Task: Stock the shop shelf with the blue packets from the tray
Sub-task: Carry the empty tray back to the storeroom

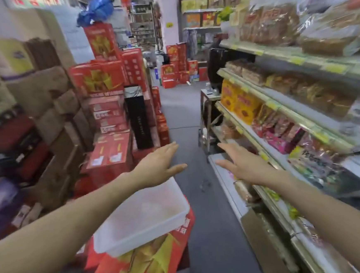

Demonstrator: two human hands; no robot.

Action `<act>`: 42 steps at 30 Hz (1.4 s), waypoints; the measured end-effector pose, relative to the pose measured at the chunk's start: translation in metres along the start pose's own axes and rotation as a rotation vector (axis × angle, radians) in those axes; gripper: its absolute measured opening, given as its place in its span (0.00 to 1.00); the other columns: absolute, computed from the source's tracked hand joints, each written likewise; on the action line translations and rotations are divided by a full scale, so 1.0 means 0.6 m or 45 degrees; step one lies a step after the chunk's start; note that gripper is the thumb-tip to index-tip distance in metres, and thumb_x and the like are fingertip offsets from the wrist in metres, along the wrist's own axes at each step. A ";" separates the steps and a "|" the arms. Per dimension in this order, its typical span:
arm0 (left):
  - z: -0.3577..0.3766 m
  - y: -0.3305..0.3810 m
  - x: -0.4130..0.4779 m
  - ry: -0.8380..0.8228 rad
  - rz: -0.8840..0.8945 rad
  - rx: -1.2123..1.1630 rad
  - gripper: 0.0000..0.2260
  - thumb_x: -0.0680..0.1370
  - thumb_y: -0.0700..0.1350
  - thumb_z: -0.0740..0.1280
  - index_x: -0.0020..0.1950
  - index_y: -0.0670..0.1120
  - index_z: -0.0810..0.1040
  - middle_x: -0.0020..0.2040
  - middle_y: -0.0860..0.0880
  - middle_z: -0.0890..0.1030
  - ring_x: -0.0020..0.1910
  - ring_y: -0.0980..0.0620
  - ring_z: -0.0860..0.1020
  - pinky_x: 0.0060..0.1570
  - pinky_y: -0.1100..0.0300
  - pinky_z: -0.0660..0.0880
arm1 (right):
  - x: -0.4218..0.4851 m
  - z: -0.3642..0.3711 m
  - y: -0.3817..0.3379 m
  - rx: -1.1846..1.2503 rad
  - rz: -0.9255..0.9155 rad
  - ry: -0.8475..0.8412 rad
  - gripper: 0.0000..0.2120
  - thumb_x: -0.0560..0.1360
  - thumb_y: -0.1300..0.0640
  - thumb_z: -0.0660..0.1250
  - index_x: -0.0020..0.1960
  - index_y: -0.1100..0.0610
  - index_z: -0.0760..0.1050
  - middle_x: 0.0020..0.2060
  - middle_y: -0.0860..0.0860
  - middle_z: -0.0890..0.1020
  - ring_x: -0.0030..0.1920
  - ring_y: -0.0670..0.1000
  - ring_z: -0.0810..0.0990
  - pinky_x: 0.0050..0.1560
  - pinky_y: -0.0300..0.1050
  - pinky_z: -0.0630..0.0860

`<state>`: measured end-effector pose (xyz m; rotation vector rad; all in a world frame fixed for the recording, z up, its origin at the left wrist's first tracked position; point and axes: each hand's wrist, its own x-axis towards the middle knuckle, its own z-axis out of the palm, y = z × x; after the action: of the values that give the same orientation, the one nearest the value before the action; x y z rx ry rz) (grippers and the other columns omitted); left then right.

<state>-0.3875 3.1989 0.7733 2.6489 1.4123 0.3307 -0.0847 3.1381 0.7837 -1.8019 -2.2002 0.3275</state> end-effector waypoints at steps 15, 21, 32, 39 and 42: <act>0.181 -0.250 -0.310 0.055 -0.954 -0.200 0.40 0.82 0.66 0.57 0.84 0.44 0.47 0.84 0.44 0.48 0.83 0.42 0.45 0.81 0.44 0.50 | 0.107 0.362 -0.129 0.446 0.125 -0.282 0.33 0.83 0.41 0.60 0.83 0.50 0.54 0.81 0.53 0.55 0.81 0.52 0.53 0.79 0.55 0.56; 0.224 -0.245 -0.299 0.108 -1.222 -0.467 0.34 0.83 0.49 0.61 0.84 0.46 0.47 0.85 0.47 0.49 0.80 0.43 0.59 0.74 0.48 0.65 | 0.175 0.441 -0.091 0.608 0.225 -0.330 0.27 0.83 0.46 0.59 0.81 0.45 0.60 0.78 0.49 0.64 0.78 0.51 0.64 0.76 0.57 0.64; 0.254 -0.267 -0.302 0.389 -1.417 -0.593 0.35 0.77 0.30 0.56 0.82 0.54 0.61 0.81 0.55 0.63 0.80 0.50 0.60 0.77 0.52 0.62 | 0.206 0.442 -0.088 0.651 0.158 -0.293 0.31 0.82 0.64 0.57 0.81 0.45 0.59 0.76 0.51 0.67 0.75 0.55 0.66 0.72 0.55 0.65; 0.201 -0.272 -0.371 0.801 -1.661 -0.684 0.31 0.79 0.37 0.66 0.77 0.62 0.67 0.75 0.63 0.69 0.75 0.57 0.67 0.75 0.49 0.68 | 0.284 0.408 -0.208 0.620 -0.086 -0.313 0.32 0.82 0.66 0.57 0.81 0.43 0.59 0.77 0.47 0.66 0.76 0.53 0.65 0.75 0.54 0.64; 0.154 -0.264 -0.451 1.015 -1.772 -0.641 0.35 0.77 0.35 0.67 0.74 0.69 0.68 0.72 0.68 0.71 0.73 0.60 0.68 0.71 0.50 0.70 | 0.310 0.419 -0.312 0.630 -0.286 -0.382 0.35 0.80 0.70 0.58 0.82 0.46 0.59 0.77 0.48 0.65 0.75 0.49 0.64 0.72 0.47 0.61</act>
<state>-0.6379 3.0620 0.6143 0.7058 2.4532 1.2980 -0.3792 3.2835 0.6263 -1.2939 -2.2170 1.0430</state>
